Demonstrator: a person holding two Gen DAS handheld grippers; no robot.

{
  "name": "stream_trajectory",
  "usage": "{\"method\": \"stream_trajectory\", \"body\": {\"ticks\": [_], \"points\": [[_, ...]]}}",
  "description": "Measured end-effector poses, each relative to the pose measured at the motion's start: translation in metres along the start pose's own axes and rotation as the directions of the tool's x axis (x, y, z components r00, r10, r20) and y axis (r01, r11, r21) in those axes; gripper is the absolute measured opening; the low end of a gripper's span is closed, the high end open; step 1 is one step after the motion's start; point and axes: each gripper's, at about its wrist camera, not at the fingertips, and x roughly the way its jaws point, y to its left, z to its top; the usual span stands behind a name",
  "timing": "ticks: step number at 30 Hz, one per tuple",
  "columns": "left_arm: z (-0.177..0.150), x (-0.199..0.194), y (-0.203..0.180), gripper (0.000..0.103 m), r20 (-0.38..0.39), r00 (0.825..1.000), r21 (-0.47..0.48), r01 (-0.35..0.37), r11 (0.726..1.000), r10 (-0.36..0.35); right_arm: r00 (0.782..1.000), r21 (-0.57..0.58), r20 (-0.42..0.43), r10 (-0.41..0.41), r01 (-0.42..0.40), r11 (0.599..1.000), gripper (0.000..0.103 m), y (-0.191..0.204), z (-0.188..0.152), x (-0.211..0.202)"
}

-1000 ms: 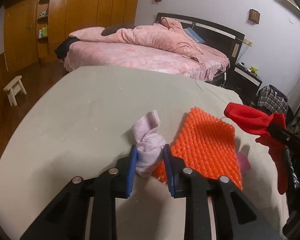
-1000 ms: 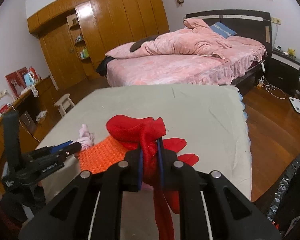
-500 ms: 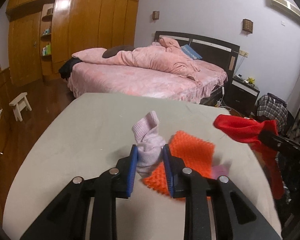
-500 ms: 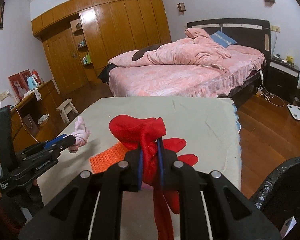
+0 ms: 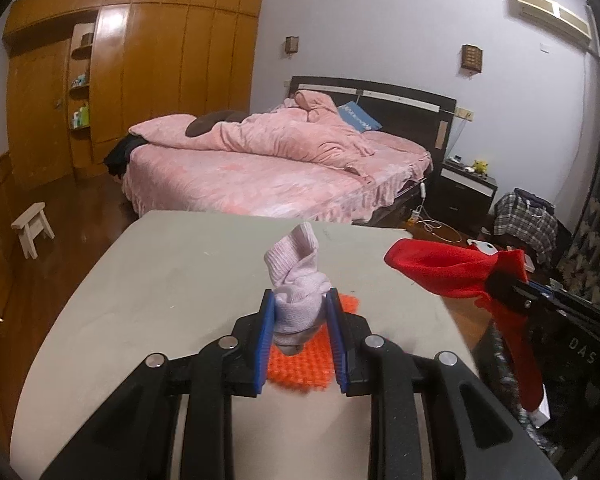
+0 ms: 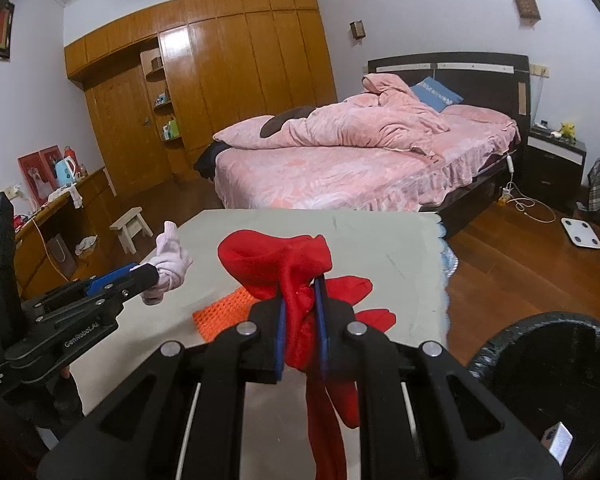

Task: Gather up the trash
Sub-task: 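Carry the red gloves and pink sock over the bin and open both tools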

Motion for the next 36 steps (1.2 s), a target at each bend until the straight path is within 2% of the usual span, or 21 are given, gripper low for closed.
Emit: {"method": "stream_trajectory", "body": {"ticks": [16, 36], "points": [[0.001, -0.036, -0.051, 0.025, 0.039, 0.997, 0.036, 0.060, 0.998, -0.062, 0.997, 0.011, 0.051, -0.055, 0.055, 0.998, 0.012, -0.026, -0.005, -0.062], [-0.001, -0.046, -0.106, 0.025, 0.044, 0.987, 0.082, 0.149, 0.985, -0.153, 0.986, 0.050, 0.087, -0.143, 0.139, 0.989, 0.012, -0.060, -0.020, -0.115]]}}
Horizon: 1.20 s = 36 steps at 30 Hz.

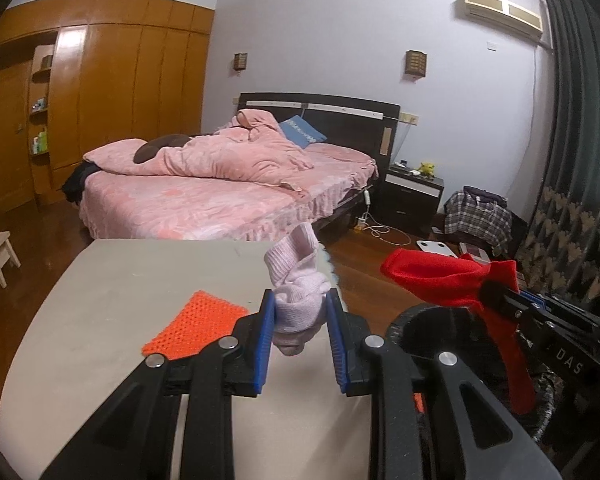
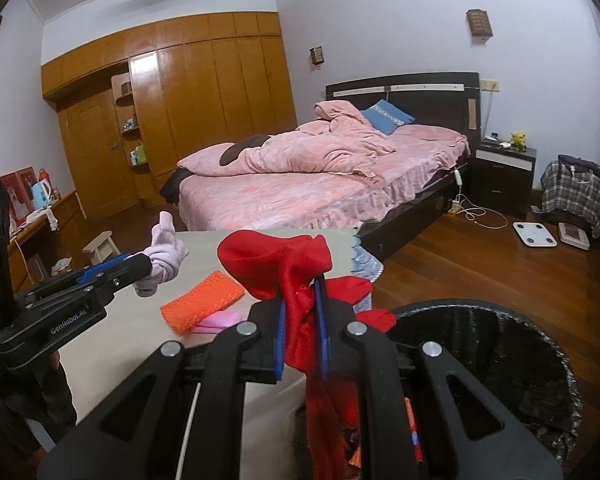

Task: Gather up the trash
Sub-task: 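Carry the red gloves and pink sock over the bin and open both tools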

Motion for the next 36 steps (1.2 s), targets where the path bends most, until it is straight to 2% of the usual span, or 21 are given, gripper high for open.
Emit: {"method": "stream_trajectory", "body": {"ticks": [7, 13, 24, 34, 36], "points": [[-0.001, 0.005, -0.026, 0.025, -0.013, 0.998, 0.023, 0.054, 0.998, -0.054, 0.999, 0.022, 0.007, -0.053, 0.053, 0.998, 0.012, -0.024, -0.007, -0.016], [-0.008, 0.014, -0.065, 0.025, -0.034, 0.991, 0.064, 0.128, 0.990, -0.126, 0.993, 0.063, -0.002, -0.121, 0.121, 0.991, 0.012, -0.054, -0.019, -0.030], [-0.023, 0.039, -0.130, 0.025, -0.090, 0.965, 0.119, 0.257, 0.959, -0.248, 0.972, 0.125, -0.038, -0.231, 0.234, 0.964, 0.012, -0.105, -0.044, -0.046], [-0.032, 0.060, -0.159, 0.026, -0.124, 0.944, 0.144, 0.321, 0.936, -0.305, 0.956, 0.164, -0.070, -0.286, 0.294, 0.942, 0.015, -0.131, -0.057, -0.044], [-0.033, 0.065, -0.162, 0.028, -0.138, 0.935, 0.139, 0.344, 0.929, -0.325, 0.952, 0.166, -0.076, -0.296, 0.305, 0.938, 0.016, -0.134, -0.060, -0.044]]}}
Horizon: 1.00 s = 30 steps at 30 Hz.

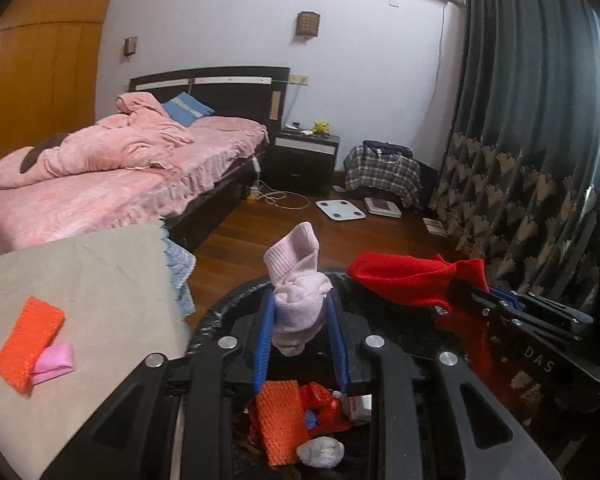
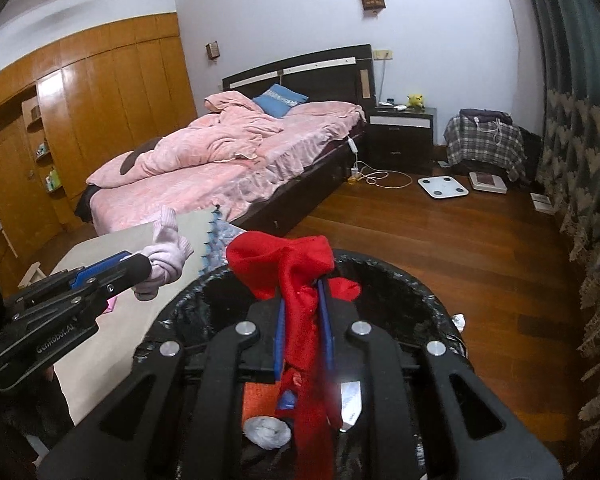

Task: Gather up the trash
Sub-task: 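Carry the red gloves and pink sock over the bin and open both tools, then move both open tools back toward the orange scrubber pad on the table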

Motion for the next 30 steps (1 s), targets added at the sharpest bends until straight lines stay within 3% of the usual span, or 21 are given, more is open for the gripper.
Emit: {"method": "stream_trajectory", "body": {"ticks": [2, 5, 7, 9, 11, 14, 18, 25, 30], "points": [[-0.001, 0.004, 0.000, 0.030, -0.011, 1.000, -0.003, 0.017, 1.000, -0.017, 1.000, 0.002, -0.008, -0.012, 0.012, 1.000, 0.029, -0.003, -0.002, 0.001], [-0.001, 0.004, 0.003, 0.044, -0.012, 1.000, -0.003, 0.021, 1.000, -0.021, 1.000, 0.008, -0.008, -0.026, 0.026, 1.000, 0.043, -0.007, -0.004, 0.002], [-0.002, 0.001, 0.007, 0.047, -0.008, 1.000, -0.006, 0.013, 1.000, -0.013, 0.999, 0.010, -0.007, -0.032, 0.032, 0.999, 0.052, -0.009, -0.004, 0.002], [-0.002, -0.002, 0.013, 0.054, -0.004, 1.000, -0.011, -0.008, 1.000, 0.008, 0.999, 0.006, 0.001, -0.037, 0.037, 0.999, 0.067, -0.008, -0.005, 0.001], [-0.001, -0.007, 0.020, 0.063, 0.007, 1.000, -0.016, -0.031, 0.999, 0.031, 0.999, 0.000, 0.011, -0.043, 0.043, 0.999, 0.092, -0.004, -0.005, 0.000], [-0.002, -0.017, 0.033, 0.077, 0.027, 0.997, -0.029, -0.077, 0.997, 0.077, 1.000, 0.001, -0.002, -0.023, 0.023, 1.000, 0.096, 0.002, -0.006, 0.001], [-0.004, -0.033, 0.055, 0.082, 0.044, 0.990, -0.047, -0.129, 0.991, 0.131, 1.000, 0.003, -0.014, 0.002, -0.002, 1.000, 0.097, 0.014, -0.003, 0.006], [-0.016, -0.063, 0.099, 0.084, 0.053, 0.968, -0.089, -0.242, 0.966, 0.247, 0.996, -0.043, -0.022, 0.081, -0.082, 0.996, 0.097, 0.066, 0.001, 0.018], [-0.026, -0.085, 0.141, 0.084, 0.046, 0.939, -0.127, -0.334, 0.934, 0.342, 0.986, -0.100, -0.020, 0.164, -0.165, 0.981, 0.097, 0.114, 0.006, 0.030]]}}
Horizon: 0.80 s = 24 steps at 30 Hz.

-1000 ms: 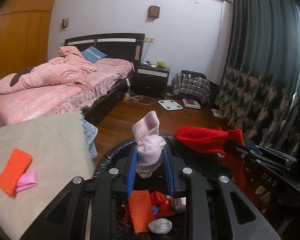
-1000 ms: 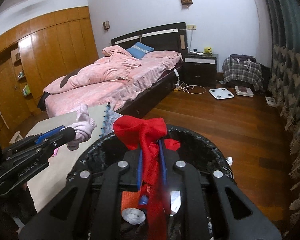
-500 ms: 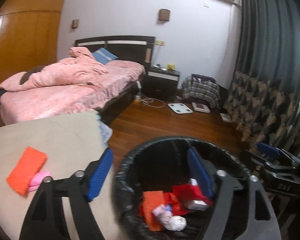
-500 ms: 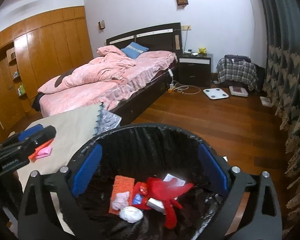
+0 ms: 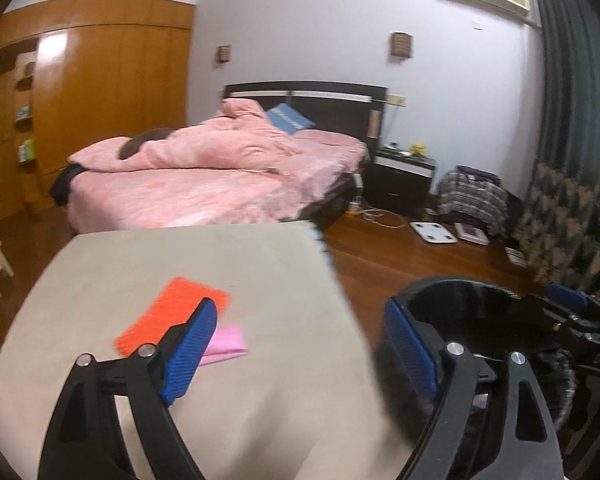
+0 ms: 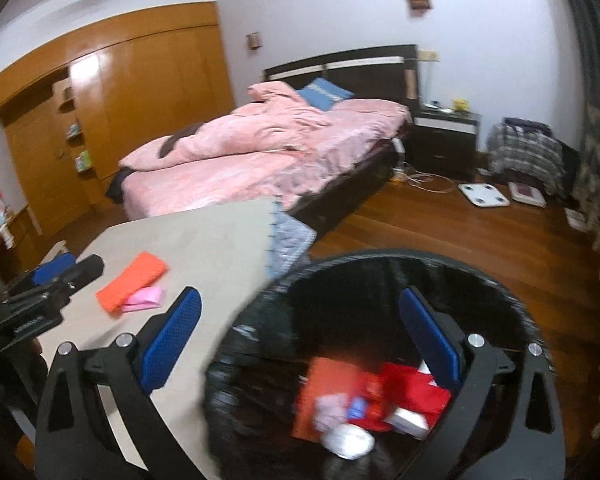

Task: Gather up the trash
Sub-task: 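Move both open tools back toward the orange scrubber pad on the table, then grasp the orange mesh pad edge with the left tool and lift it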

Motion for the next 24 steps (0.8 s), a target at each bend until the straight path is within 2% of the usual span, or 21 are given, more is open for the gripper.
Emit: {"method": "stream_trajectory", "body": {"ticks": [9, 17, 24], "points": [[-0.004, 0.010, 0.089, 0.084, -0.030, 0.989, -0.073, -0.149, 0.986, 0.147, 0.993, -0.088, -0.013, 0.119, -0.120, 0.989, 0.097, 0.080, 0.014, 0.046], [-0.018, 0.050, 0.140, 0.083, -0.120, 0.975, -0.122, -0.202, 0.972, 0.187, 0.987, -0.106, -0.044, 0.152, -0.156, 0.982, 0.097, 0.125, 0.018, 0.093], [-0.035, 0.083, 0.157, 0.081, -0.206, 0.957, -0.115, -0.230, 0.966, 0.203, 0.985, -0.137, -0.090, 0.146, -0.158, 0.978, 0.097, 0.145, 0.010, 0.125]]}}
